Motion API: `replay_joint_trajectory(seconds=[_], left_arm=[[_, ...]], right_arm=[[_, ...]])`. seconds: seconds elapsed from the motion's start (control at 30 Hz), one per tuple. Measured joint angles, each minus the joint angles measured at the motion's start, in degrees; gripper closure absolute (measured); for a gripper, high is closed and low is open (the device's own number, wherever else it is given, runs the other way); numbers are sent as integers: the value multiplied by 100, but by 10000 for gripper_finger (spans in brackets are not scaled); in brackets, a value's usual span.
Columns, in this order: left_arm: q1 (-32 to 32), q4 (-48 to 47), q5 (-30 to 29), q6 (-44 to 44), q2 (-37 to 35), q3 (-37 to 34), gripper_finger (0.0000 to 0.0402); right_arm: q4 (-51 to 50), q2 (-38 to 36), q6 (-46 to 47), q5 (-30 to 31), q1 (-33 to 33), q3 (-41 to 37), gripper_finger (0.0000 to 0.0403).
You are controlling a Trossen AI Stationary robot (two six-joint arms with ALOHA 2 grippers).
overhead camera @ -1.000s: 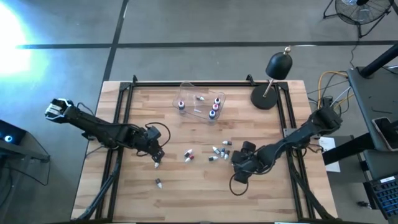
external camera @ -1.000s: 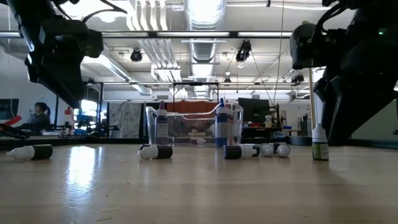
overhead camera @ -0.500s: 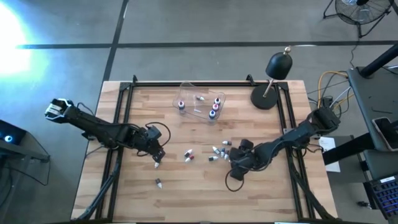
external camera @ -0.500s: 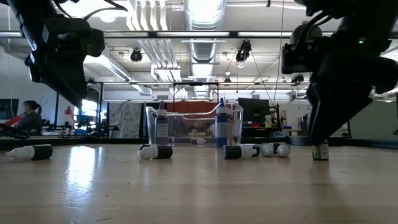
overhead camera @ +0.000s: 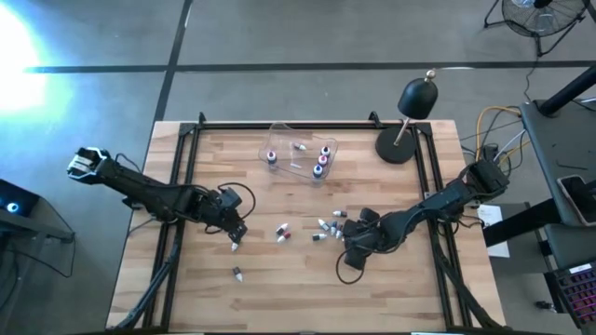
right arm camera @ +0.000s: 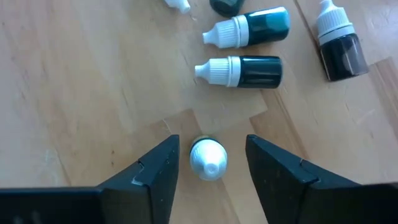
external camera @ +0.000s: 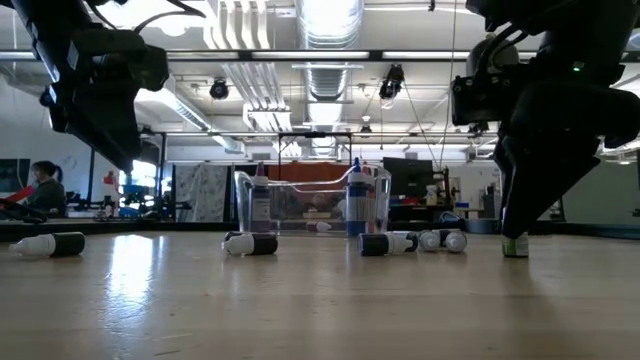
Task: Pick & Place food coloring
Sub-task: Put the bottom right small green food coloring bottle into the transparent bin
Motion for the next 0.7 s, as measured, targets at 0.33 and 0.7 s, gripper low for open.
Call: replay_joint_trajectory(seconds=[0.33, 0.7], left_arm=[[0, -2, -43, 53, 0, 0, 250], [-2, -2, -46, 94, 1, 0, 250]], right_arm=[[-29, 0, 405, -258, -183, 0, 316], [20, -208, -479, -95, -1038, 1211, 344]])
